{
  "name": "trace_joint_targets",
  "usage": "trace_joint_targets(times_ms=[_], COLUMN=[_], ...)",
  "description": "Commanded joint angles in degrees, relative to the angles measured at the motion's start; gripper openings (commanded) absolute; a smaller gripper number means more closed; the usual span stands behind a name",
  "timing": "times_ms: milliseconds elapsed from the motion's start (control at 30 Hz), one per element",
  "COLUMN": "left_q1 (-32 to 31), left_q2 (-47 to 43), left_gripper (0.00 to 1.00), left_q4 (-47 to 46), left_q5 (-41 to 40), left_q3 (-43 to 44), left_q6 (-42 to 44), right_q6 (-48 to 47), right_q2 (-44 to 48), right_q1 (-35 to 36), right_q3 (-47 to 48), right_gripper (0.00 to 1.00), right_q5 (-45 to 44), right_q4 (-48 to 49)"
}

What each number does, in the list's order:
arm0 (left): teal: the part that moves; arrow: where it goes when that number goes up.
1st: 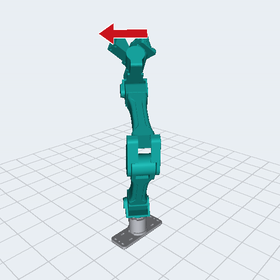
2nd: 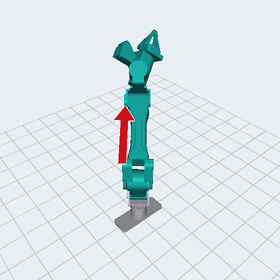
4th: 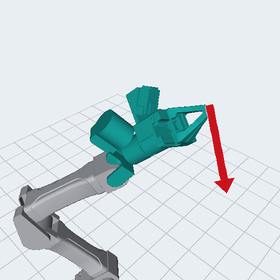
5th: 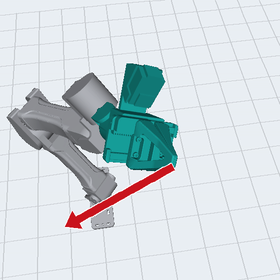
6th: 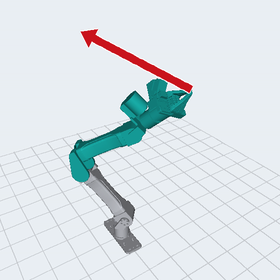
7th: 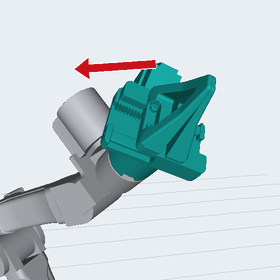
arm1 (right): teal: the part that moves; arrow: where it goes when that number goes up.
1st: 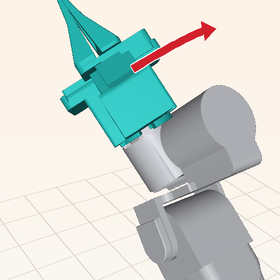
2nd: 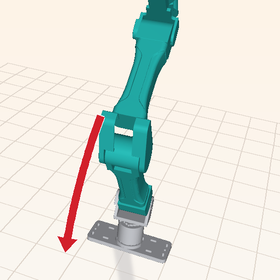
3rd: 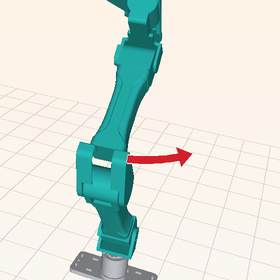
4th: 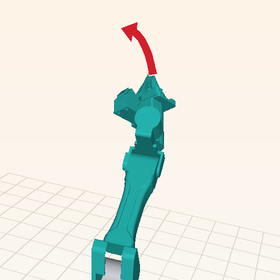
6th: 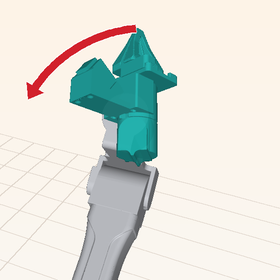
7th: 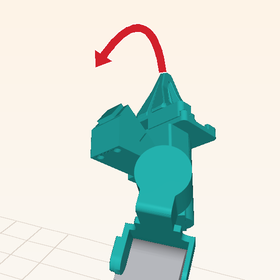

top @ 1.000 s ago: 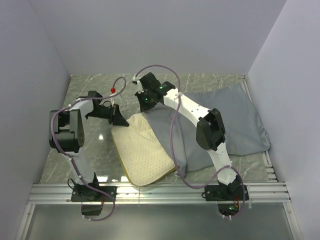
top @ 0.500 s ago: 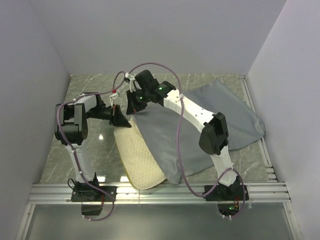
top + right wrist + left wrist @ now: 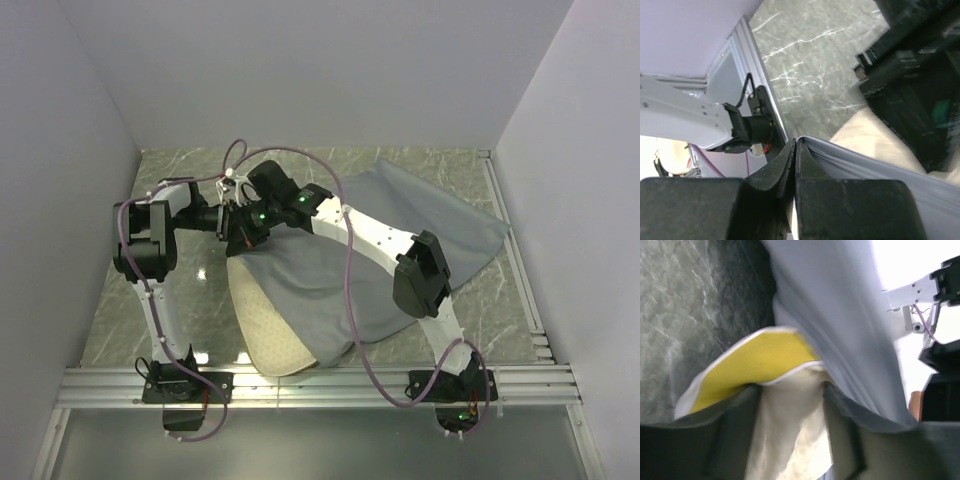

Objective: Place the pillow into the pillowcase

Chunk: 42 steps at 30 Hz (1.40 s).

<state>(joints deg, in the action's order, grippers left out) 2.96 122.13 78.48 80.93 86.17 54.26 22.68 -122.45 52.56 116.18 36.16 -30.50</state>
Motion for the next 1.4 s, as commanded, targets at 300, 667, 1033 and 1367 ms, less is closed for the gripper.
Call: trace_joint_targets(times_ms=[300,667,1033,1367], left_q1=[9.6,13.3,10.86,-17.43], left_q2=[-7.58,-33.77,-50.13,-75.97], left_gripper=[0.99,0.99,0.99,0.99], left_q4=[-34.15,-48.4,-28.55,-44.1], left_q5=[-21.11,-40.32,-33.61,-48.12], left_q3=[0.76,-4.41,-13.74,-44.93], left_q6=[-33.14,-24.38,-9.51,-14.63], right_q6=[-11.57,-29.53,-29.97,-32.43], right_q2=[15.13,31.84,11.03,2.12], right_q1=[-14.4,-14.85,-20.81,-25.84], right_q3=[-4.47,-39.35,-33.26,-2.45], right_gripper=[0.8,0.82,0.82,0.82], right_q5=[-8.37,-21.04,-28.24,-26.85], right_q4=[-3.92,-20.73,-14.15,-14.76])
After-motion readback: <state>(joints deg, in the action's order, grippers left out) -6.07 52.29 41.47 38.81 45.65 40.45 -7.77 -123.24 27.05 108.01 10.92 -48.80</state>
